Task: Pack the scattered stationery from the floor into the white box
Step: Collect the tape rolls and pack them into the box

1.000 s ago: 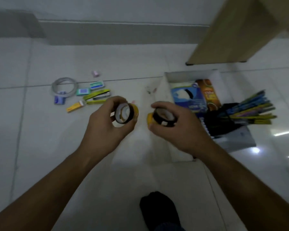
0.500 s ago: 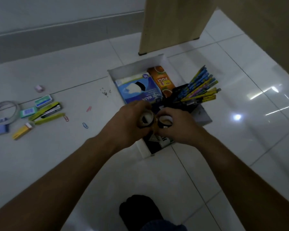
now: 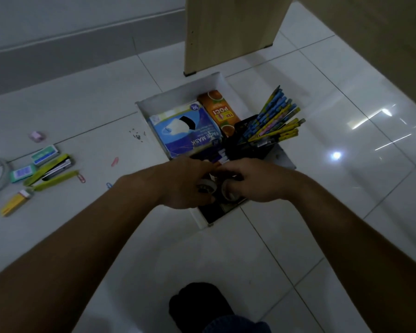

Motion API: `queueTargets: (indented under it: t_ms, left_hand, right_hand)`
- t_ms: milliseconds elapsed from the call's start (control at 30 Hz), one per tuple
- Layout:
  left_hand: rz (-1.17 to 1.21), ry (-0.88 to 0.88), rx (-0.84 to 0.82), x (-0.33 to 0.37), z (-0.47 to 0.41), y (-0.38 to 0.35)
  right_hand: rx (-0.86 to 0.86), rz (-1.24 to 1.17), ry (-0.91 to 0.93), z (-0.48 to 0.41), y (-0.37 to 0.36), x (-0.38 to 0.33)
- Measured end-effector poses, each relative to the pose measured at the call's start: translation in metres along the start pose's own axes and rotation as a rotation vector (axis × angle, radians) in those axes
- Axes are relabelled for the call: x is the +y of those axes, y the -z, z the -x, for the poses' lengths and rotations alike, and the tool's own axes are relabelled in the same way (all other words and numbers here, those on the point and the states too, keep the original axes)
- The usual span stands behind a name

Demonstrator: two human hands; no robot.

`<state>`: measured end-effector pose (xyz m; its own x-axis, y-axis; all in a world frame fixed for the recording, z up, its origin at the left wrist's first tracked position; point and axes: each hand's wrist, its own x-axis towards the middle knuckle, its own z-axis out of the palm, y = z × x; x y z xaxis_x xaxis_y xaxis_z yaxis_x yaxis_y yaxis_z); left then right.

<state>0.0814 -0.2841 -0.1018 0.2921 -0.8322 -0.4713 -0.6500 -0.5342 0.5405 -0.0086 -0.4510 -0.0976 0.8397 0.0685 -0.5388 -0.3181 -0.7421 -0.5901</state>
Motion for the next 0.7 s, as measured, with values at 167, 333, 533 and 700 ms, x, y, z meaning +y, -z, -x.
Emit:
queueTargets:
  t_ms: [167, 333, 533, 700]
  left_hand:
    - [0.03, 0.005, -0.025, -0.003, 0.005, 0.002]
    - [-0.078, 0.028, 0.059, -0.001, 0.004, -0.001]
    - [-0.078, 0.064, 0.141, -0.003, 0.001, -0.001]
    - [-0.073, 0.066, 0.136, -0.008, 0.0, 0.0]
  right_hand:
    - [-0.018, 0.037, 0.016, 0.001, -0.002, 0.002]
    - [-0.071, 0.098, 0.031, 0.0, -0.007, 0.007]
    - [-0.071, -0.069, -0.004, 0.0, -0.007, 0.004]
    - [0.0, 0.012, 0.031, -0.001, -0.019, 0.001]
